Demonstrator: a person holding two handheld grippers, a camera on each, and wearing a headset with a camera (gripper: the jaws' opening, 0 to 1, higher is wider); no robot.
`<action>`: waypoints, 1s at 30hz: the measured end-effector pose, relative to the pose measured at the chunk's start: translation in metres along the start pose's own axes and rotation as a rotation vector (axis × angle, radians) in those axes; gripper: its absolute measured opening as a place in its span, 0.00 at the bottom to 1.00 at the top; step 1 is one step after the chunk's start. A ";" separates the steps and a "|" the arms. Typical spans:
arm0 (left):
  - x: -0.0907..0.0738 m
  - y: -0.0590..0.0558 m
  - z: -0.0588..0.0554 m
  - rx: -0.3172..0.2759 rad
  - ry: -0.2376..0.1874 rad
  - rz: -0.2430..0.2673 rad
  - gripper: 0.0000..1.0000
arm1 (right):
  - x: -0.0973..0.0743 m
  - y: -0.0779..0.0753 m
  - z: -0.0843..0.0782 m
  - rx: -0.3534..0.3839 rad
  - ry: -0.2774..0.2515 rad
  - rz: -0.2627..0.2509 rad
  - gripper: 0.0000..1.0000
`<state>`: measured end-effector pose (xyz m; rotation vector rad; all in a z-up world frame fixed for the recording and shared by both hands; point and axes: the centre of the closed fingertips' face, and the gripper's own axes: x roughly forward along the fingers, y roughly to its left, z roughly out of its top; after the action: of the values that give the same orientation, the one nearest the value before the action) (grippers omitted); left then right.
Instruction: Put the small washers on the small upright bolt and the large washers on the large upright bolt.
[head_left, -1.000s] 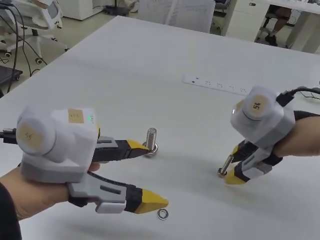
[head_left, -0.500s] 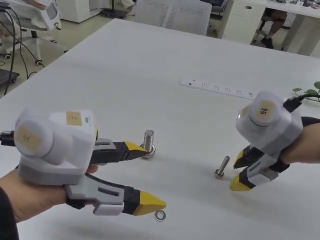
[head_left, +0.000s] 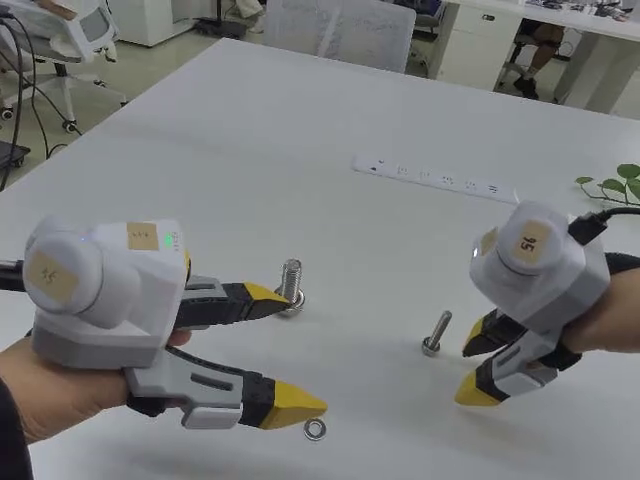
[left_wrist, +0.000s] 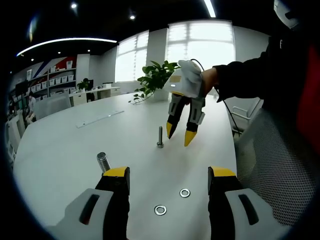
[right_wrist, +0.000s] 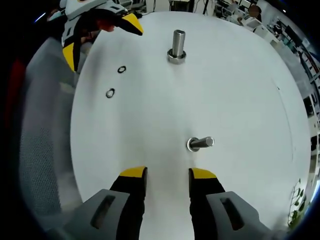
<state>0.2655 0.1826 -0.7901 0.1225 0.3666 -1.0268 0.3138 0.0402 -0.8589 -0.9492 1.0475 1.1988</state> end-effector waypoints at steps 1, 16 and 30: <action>0.000 0.000 0.000 0.000 -0.001 0.000 0.62 | 0.000 0.001 0.000 -0.001 0.000 0.001 0.35; -0.001 -0.001 0.003 0.011 -0.009 0.002 0.62 | 0.003 0.039 0.019 -0.057 -0.016 0.051 0.35; -0.003 0.000 0.005 0.015 -0.017 0.007 0.62 | 0.010 0.069 0.050 -0.154 -0.027 0.103 0.35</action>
<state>0.2652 0.1835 -0.7839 0.1280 0.3429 -1.0229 0.2518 0.0999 -0.8574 -1.0047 1.0027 1.3901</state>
